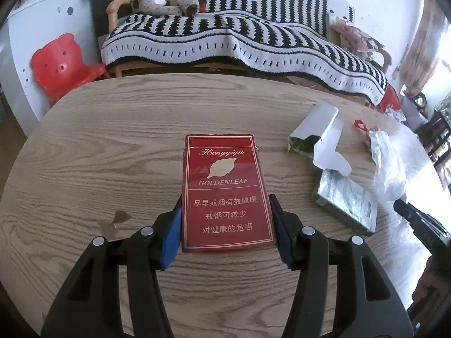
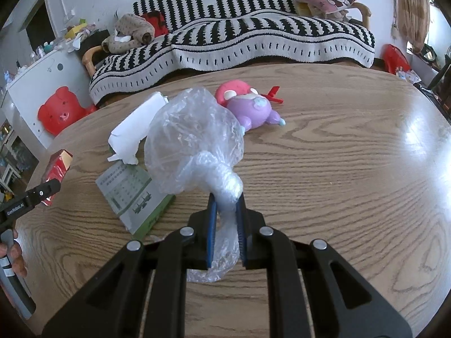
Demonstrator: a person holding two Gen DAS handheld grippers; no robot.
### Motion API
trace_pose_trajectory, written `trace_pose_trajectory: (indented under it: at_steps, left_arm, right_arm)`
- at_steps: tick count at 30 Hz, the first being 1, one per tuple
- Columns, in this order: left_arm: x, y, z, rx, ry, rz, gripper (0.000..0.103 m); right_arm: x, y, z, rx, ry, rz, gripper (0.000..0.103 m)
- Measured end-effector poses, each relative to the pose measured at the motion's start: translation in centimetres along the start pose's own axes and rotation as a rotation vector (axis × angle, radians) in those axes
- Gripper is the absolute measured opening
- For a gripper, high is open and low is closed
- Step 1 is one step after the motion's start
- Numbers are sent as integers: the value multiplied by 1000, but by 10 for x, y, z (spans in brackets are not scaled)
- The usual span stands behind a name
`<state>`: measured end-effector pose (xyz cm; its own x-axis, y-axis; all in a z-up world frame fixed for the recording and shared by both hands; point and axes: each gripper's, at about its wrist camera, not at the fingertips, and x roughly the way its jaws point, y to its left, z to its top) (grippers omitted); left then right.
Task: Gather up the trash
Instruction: 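Carry the box and plastic bag to the black bin and open both tools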
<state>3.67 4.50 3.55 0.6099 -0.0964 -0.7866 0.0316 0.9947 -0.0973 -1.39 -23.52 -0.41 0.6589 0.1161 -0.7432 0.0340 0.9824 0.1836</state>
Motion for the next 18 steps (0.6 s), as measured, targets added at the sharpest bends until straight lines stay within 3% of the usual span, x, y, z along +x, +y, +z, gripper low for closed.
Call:
trace_pose_trajectory:
  at_steps: [5,8,10,14,18]
  left_arm:
    - [3,-3,1,5,7,-6,55]
    - [-24,-9,7,-39,-57,-73,55]
    - [-53,-26,1,-42,-102,-139,55]
    - [-117,-94,-31,115,-159,-237,55]
    - [-168,-168,-65,259,-165,-411,55]
  right_arm:
    - [1,1,1,-5,6,3,14]
    - [-16,-1,2,38,-45,54,14]
    - [-51,-3,-3,58,-133,109,14]
    - [-132,-29,-24,115,-279,184,14]
    - [-217,-78,-65,126,-375,105,14]
